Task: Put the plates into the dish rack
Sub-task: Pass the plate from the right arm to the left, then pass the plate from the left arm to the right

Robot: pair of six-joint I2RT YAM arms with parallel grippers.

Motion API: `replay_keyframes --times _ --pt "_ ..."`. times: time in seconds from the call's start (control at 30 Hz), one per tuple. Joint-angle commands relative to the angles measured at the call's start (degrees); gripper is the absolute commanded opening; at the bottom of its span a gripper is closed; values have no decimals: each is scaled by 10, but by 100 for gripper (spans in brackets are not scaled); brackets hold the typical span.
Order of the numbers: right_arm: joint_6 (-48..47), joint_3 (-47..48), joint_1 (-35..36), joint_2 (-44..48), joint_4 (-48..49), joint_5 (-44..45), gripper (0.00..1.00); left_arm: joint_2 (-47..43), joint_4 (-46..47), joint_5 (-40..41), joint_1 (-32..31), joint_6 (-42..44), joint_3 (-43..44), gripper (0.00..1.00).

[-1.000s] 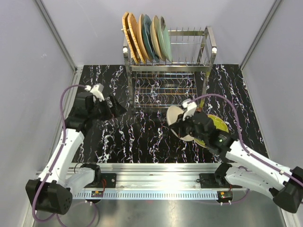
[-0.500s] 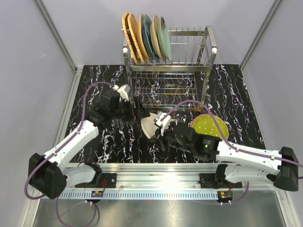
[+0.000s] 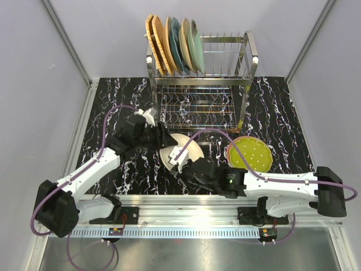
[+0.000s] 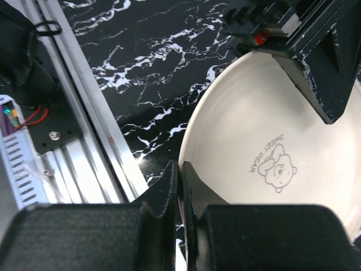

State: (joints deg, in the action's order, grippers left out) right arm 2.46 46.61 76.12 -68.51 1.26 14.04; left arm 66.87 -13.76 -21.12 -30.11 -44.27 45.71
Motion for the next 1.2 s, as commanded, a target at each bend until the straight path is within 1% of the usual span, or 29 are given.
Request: replay_keyframes --times 0.0,0.03,0.07,0.17,0.23,0.27,0.33,0.37,0.4,0.43,0.53,0.6,0.67,0.7,0.73,0.77,0.8,0.9,0.93,1.0,1.03,1.07,1.13,1.17 --pt "-44 33 12 -14 44 58 0 -6 47 -24 -4 -8 0 52" --pt "-46 32 11 -21 42 79 0 -4 47 -28 -4 -10 0 50" --pt "-51 29 12 -22 46 87 1 -4 50 -36 -4 -12 -1 42" --pt "-61 17 11 -22 61 118 4 -1 61 -46 -4 -16 -3 28" --pt "-68 11 12 -20 66 136 9 0 66 -50 -4 -16 -5 21" --pt "-69 12 12 -20 63 142 11 1 65 -50 -4 -15 -6 16" --pt "-69 13 12 -21 60 152 16 4 62 -48 -4 -9 -6 13" --pt "-68 14 12 -20 57 153 22 5 56 -41 -4 -7 -5 12" --pt "-66 18 12 -22 54 154 33 5 56 -39 -4 -6 -5 11" --pt "-61 22 12 -24 51 152 37 6 56 -40 -4 -5 -5 11" --pt "-51 34 12 -32 26 154 48 11 45 -30 -4 1 3 9" --pt "-49 34 15 -32 23 154 52 13 30 -20 -3 8 15 8" --pt "-52 32 20 -29 22 164 60 19 9 -7 -3 14 25 7" --pt "-53 30 25 -27 23 168 68 19 4 -2 -4 16 30 7" --pt "-58 30 27 -26 22 177 73 21 2 -1 -2 19 38 7" --pt "-60 30 36 -25 19 182 81 25 2 -1 0 19 39 7" --pt "-63 32 40 -26 16 189 85 26 1 -1 1 17 45 7" --pt "-78 40 63 -39 5 231 88 38 -2 -7 7 15 59 7" --pt "-84 43 69 -44 1 260 88 42 -4 -8 8 13 62 7" --pt "-87 52 83 -70 -4 291 87 45 -8 -13 11 8 71 6" --pt "-87 55 86 -80 -8 334 87 46 -8 -14 11 5 73 6" --pt "-84 59 87 -91 -8 357 86 45 -8 -17 11 3 75 6" --pt "-76 81 88 -128 -57 395 84 44 -8 -23 11 -3 79 7" --pt "-77 86 88 -139 -60 407 83 44 -9 -25 11 -6 80 7"
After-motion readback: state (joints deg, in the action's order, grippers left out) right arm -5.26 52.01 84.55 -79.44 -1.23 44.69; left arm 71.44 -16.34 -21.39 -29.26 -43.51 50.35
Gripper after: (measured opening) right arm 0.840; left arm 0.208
